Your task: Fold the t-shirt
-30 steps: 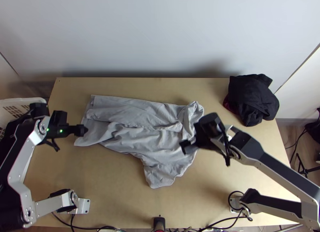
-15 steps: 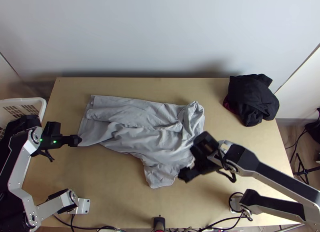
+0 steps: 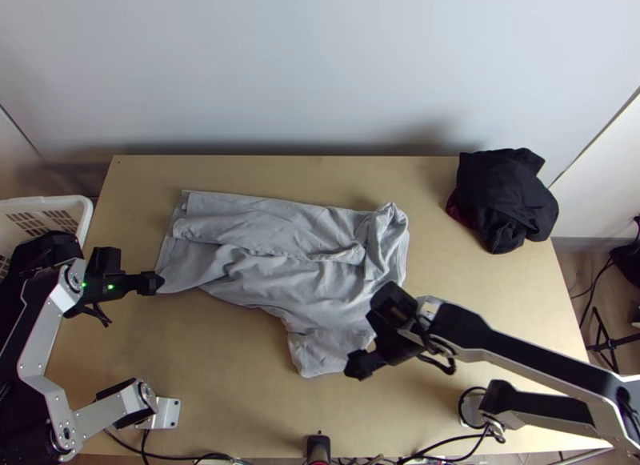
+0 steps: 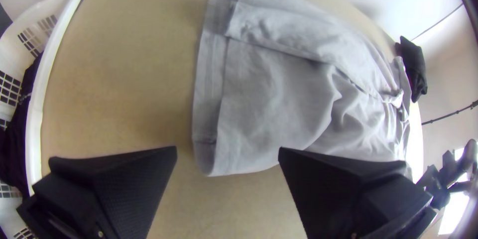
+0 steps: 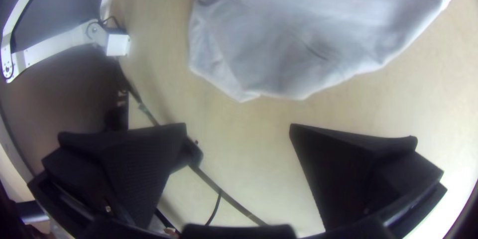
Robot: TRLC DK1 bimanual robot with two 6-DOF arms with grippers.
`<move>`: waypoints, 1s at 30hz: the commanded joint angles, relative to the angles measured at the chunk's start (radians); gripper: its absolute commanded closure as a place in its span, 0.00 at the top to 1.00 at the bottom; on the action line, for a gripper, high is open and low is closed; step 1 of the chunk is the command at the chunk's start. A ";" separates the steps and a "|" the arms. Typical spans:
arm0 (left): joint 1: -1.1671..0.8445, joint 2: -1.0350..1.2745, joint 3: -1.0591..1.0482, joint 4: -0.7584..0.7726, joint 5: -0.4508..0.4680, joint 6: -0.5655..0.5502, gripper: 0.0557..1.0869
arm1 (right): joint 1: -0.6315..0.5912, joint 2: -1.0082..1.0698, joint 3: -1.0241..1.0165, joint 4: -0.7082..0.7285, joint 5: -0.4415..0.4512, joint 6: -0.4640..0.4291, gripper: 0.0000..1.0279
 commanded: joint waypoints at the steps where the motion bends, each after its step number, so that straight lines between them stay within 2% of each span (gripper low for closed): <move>1: -0.006 0.007 0.000 0.030 0.003 -0.019 0.96 | -0.005 0.117 -0.013 0.163 0.045 0.042 0.93; 8: 0.002 0.010 -0.003 0.039 0.005 -0.017 0.96 | 0.023 0.201 -0.002 0.246 0.045 0.076 0.93; 16: -0.029 0.010 -0.043 0.056 0.025 -0.034 0.96 | 0.061 0.250 0.044 0.252 0.046 0.073 0.93; 18: -0.041 0.013 -0.056 0.062 0.025 -0.037 0.96 | 0.073 0.263 0.058 0.252 0.057 0.070 0.84; 20: -0.054 0.013 -0.072 0.073 0.023 -0.037 0.95 | 0.087 0.276 0.067 0.246 0.065 0.068 0.83; 21: -0.057 0.013 -0.079 0.073 0.023 -0.037 0.95 | 0.093 0.281 0.072 0.245 0.069 0.067 0.79; 22: -0.060 0.013 -0.086 0.073 0.023 -0.037 0.95 | 0.099 0.284 0.079 0.242 0.089 0.062 0.68; 23: -0.063 0.013 -0.092 0.073 0.023 -0.036 0.93 | 0.106 0.284 0.090 0.229 0.117 0.051 0.50; 24: -0.064 0.011 -0.095 0.070 0.023 -0.032 0.84 | 0.109 0.284 0.104 0.216 0.154 0.041 0.25; 25: -0.064 0.005 -0.100 0.072 0.023 -0.031 0.70 | 0.109 0.286 0.118 0.209 0.187 0.028 0.01; 26: -0.064 -0.002 -0.102 0.073 0.023 -0.032 0.53 | 0.107 0.289 0.124 0.206 0.192 0.027 0.03; 28: -0.063 -0.005 -0.103 0.078 0.025 -0.036 0.13 | 0.104 0.290 0.131 0.205 0.195 0.013 0.03; 29: -0.064 -0.002 -0.105 0.079 0.025 -0.036 0.04 | 0.104 0.289 0.133 0.200 0.195 0.013 0.03; 30: -0.063 -0.004 -0.109 0.079 0.025 -0.032 0.04 | 0.104 0.287 0.134 0.183 0.195 0.013 0.03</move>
